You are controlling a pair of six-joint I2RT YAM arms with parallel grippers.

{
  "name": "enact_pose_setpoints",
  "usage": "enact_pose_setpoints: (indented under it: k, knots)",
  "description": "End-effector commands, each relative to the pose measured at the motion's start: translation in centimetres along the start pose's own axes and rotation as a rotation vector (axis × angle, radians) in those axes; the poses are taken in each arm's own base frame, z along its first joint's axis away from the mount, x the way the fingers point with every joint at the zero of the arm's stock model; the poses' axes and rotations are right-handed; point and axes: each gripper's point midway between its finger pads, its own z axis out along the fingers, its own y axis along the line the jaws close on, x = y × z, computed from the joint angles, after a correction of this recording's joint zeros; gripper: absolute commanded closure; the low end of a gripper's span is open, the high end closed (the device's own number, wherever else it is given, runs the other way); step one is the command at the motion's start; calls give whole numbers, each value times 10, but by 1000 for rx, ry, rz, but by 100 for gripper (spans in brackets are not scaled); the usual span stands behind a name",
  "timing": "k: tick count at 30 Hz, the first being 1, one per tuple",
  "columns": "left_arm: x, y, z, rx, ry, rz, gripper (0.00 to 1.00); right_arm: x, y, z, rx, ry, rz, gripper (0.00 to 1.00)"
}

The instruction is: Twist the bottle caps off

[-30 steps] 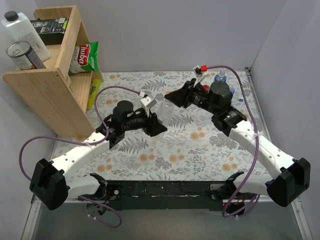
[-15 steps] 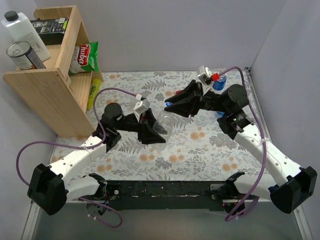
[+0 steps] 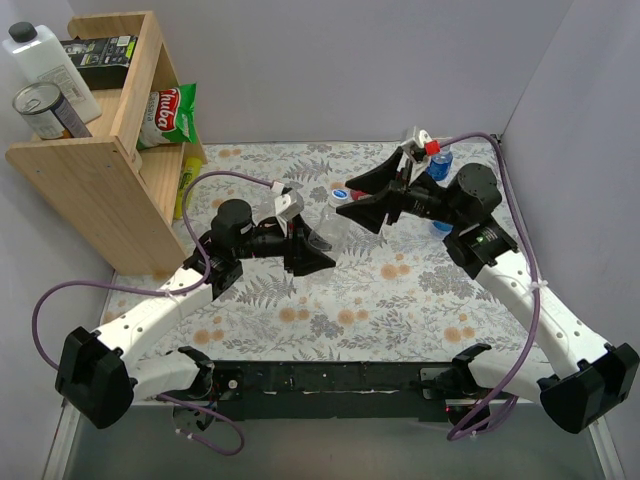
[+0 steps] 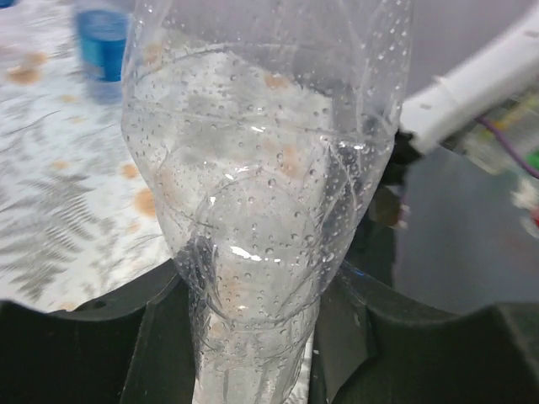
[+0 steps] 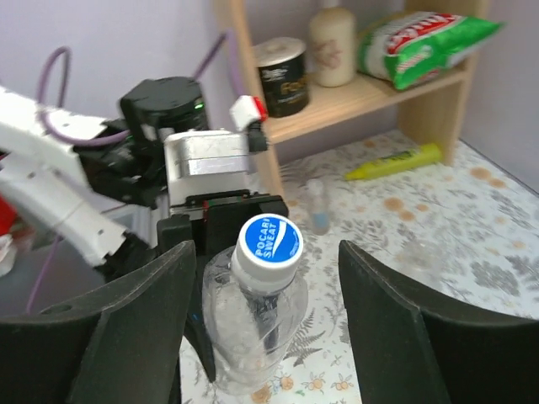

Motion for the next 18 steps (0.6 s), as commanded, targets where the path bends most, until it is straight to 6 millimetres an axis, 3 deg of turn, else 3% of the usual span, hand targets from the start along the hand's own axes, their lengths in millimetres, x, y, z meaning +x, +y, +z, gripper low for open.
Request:
enact_pose_setpoints:
  k: [1, 3, 7, 18]
  knots:
    - [-12, 64, -16, -416, -27, 27, 62, -23, -41, -19, 331, -132, 69, 25]
    - [-9, 78, -19, -498, -19, 8, 63, -12, -52, -19, 387, -124, 149, 25]
    - [-2, 85, -19, -544, 6, -14, 63, 4, -74, -18, 487, -108, 236, 32]
    - [12, 87, -11, -569, 63, -9, 63, 22, -84, 6, 486, -57, 305, 36]
